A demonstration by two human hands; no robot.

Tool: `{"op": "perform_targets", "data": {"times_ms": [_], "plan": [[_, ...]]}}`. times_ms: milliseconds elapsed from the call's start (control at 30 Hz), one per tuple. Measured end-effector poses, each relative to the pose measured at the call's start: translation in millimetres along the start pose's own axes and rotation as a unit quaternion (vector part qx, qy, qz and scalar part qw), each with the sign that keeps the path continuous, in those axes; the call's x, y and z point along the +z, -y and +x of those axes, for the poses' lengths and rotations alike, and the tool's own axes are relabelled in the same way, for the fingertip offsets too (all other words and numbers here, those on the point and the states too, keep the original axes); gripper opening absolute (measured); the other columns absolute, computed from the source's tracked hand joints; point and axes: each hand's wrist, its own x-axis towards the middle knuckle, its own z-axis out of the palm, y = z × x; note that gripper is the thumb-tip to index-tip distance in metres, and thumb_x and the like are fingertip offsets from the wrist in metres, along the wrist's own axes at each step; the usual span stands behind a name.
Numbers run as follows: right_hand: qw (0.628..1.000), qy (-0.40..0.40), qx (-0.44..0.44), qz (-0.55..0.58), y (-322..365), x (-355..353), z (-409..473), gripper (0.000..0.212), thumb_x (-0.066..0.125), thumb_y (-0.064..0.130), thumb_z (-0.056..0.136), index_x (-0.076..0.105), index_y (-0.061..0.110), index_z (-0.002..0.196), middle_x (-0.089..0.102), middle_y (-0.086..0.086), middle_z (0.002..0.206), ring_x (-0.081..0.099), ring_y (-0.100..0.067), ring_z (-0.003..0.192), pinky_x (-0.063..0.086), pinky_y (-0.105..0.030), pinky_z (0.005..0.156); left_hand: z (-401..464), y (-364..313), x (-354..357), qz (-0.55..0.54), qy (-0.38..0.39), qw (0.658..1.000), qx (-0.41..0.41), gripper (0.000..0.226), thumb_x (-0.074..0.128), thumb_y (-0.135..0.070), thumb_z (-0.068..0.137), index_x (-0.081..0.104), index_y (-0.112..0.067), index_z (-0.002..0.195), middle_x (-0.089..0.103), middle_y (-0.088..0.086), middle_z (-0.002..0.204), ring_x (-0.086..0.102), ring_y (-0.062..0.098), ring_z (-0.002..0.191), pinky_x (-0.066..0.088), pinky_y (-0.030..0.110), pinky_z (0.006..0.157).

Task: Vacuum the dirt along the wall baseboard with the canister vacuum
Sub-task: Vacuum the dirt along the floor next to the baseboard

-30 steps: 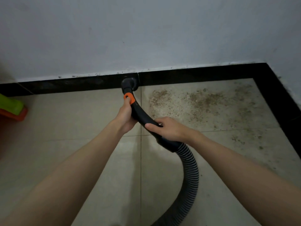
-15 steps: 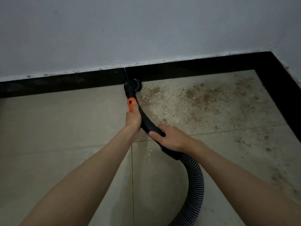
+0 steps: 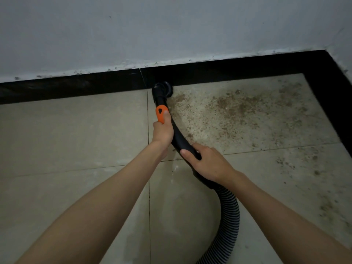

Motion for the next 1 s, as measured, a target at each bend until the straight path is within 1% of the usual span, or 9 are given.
{"op": "perform_targets", "data": {"times_ms": [100, 167, 233, 300, 400, 533, 700, 867, 1000], "plan": [[1.0, -0.008, 0.013, 0.026, -6.6, -5.0, -6.7, 0.035, 0.041, 0.062, 0.092, 0.052, 0.03, 0.083, 0.062, 0.004, 0.076, 0.061, -0.015, 0.072, 0.047, -0.033, 0.065, -3.6, -3.2, 11.5, 0.027, 0.016, 0.999, 0.006, 0.067, 0.028, -0.056, 0.097, 0.04, -0.002, 0.134, 0.057, 0.013, 0.118, 0.057, 0.024, 0.102, 0.048, 0.035, 0.089], [0.999, -0.018, 0.025, 0.036, -10.4, -8.1, -10.9, 0.043, 0.04, 0.063, 0.091, 0.057, 0.023, 0.087, 0.063, 0.002, 0.077, 0.061, -0.016, 0.072, 0.05, -0.035, 0.068, -6.6, -6.8, 19.5, 0.038, 0.03, 0.999, 0.013, 0.067, 0.028, -0.056, 0.097, 0.04, -0.002, 0.134, 0.057, 0.012, 0.117, 0.056, 0.022, 0.1, 0.046, 0.031, 0.083], [0.998, -0.027, 0.038, 0.04, -14.7, -11.5, -14.3, 0.054, 0.038, 0.066, 0.089, 0.058, 0.017, 0.09, 0.064, -0.001, 0.078, 0.062, -0.019, 0.073, 0.051, -0.038, 0.07, -9.2, -10.0, 28.3, 0.05, 0.043, 0.998, 0.016, 0.068, 0.028, -0.057, 0.096, 0.038, -0.003, 0.137, 0.056, 0.012, 0.121, 0.057, 0.024, 0.103, 0.047, 0.033, 0.087], [0.997, -0.036, 0.045, 0.042, -18.9, -13.4, -17.1, 0.055, 0.037, 0.068, 0.088, 0.057, 0.016, 0.087, 0.063, -0.002, 0.076, 0.061, -0.019, 0.071, 0.05, -0.038, 0.068, -11.2, -12.3, 35.5, 0.064, 0.055, 0.996, 0.023, 0.068, 0.028, -0.057, 0.097, 0.034, -0.006, 0.141, 0.055, 0.012, 0.125, 0.056, 0.025, 0.107, 0.047, 0.034, 0.09], [0.996, -0.058, 0.059, 0.036, -25.0, -14.1, -21.4, 0.05, 0.036, 0.066, 0.091, 0.053, 0.019, 0.089, 0.06, 0.002, 0.075, 0.059, -0.016, 0.071, 0.044, -0.034, 0.062, -14.5, -17.5, 47.2, 0.083, 0.081, 0.993, 0.024, 0.068, 0.029, -0.057, 0.097, 0.035, -0.004, 0.14, 0.057, 0.013, 0.121, 0.057, 0.025, 0.104, 0.048, 0.033, 0.088], [0.993, -0.086, 0.077, 0.025, -35.0, -18.5, -23.7, 0.041, 0.033, 0.062, 0.095, 0.049, 0.025, 0.093, 0.059, 0.005, 0.078, 0.058, -0.019, 0.075, 0.043, -0.034, 0.063, -17.1, -27.4, 65.7, 0.128, 0.111, 0.985, 0.019, 0.071, 0.028, -0.057, 0.097, 0.035, -0.001, 0.139, 0.055, 0.017, 0.126, 0.057, 0.029, 0.109, 0.047, 0.037, 0.095], [0.987, -0.122, 0.074, 0.078, -36.5, -19.9, -24.3, 0.033, 0.038, 0.059, 0.094, 0.049, 0.03, 0.082, 0.059, 0.006, 0.072, 0.059, -0.014, 0.068, 0.046, -0.034, 0.061, -16.2, -34.5, 74.4, 0.139, 0.135, 0.981, 0.028, 0.07, 0.032, -0.057, 0.096, 0.037, -0.001, 0.138, 0.056, 0.017, 0.125, 0.057, 0.029, 0.108, 0.048, 0.039, 0.095], [0.989, -0.105, 0.061, 0.084, -22.5, -9.0, -21.4, 0.035, 0.038, 0.06, 0.093, 0.05, 0.03, 0.081, 0.06, 0.005, 0.069, 0.06, -0.015, 0.065, 0.047, -0.035, 0.061, -12.5, -26.4, 51.8, 0.117, 0.106, 0.987, 0.039, 0.064, 0.034, -0.057, 0.095, 0.045, -0.003, 0.128, 0.06, 0.013, 0.115, 0.059, 0.025, 0.1, 0.046, 0.031, 0.082], [0.996, -0.064, 0.039, 0.047, -1.3, 8.9, -13.5, 0.04, 0.037, 0.063, 0.093, 0.049, 0.026, 0.083, 0.059, 0.006, 0.07, 0.059, -0.016, 0.067, 0.042, -0.033, 0.057, -6.1, -14.6, 14.5, 0.082, 0.054, 0.994, 0.042, 0.058, 0.035, -0.056, 0.095, 0.053, -0.006, 0.117, 0.062, 0.012, 0.108, 0.06, 0.023, 0.093, 0.05, 0.035, 0.085]]}}
